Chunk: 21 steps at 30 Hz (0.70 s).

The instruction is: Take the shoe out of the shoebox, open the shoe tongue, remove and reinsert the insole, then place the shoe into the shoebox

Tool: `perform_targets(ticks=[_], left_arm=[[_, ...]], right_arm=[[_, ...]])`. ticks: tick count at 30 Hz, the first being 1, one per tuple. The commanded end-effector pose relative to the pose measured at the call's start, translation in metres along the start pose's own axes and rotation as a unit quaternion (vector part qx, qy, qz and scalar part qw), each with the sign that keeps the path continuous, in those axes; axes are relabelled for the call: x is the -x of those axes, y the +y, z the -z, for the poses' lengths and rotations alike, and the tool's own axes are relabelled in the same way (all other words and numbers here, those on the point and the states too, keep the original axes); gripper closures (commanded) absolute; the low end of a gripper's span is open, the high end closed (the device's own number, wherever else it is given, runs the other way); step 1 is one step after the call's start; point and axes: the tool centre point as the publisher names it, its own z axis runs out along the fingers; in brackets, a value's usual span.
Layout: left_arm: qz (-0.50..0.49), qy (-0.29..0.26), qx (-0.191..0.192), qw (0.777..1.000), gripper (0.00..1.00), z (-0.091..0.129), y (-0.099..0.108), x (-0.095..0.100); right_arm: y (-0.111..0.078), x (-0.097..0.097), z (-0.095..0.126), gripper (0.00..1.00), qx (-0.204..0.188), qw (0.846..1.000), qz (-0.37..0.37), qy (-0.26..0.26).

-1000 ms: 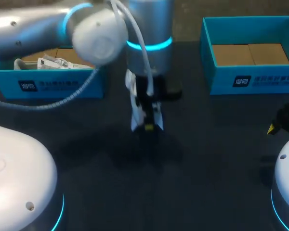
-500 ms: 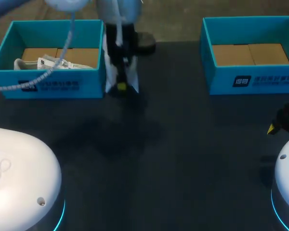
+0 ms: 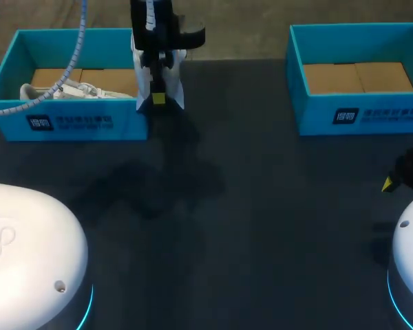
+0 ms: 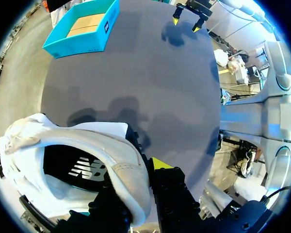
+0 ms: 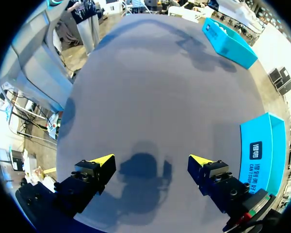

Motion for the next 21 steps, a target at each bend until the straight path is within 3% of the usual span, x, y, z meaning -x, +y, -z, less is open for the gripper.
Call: perform_targets(ticks=[1,6,14,21], left_arm=[[0.0,-0.002,-0.001,1.0,1.0,0.001,0.001,-0.001],[0.0,-0.002,-0.001,1.0,1.0,0.001,0.001,-0.001],[-0.037,0.048,-0.017,0.998,1.0,0.026,0.058,0.066],[-0.09,0.066,0.001,0.994,1.0,0.031,0.095,0.103]], right_arm=[[0.001,-0.001,-0.001,0.0,-0.002,1.0,0.0,-0.001],[0.001,-0.001,-0.001,0.0,-0.002,1.0,0.0,-0.001],[0.001,-0.001,-0.001,0.0,-0.002,1.0,0.0,-0.001],[0.001,-0.001,-0.001,0.0,-0.002,1.0,0.0,-0.001]])
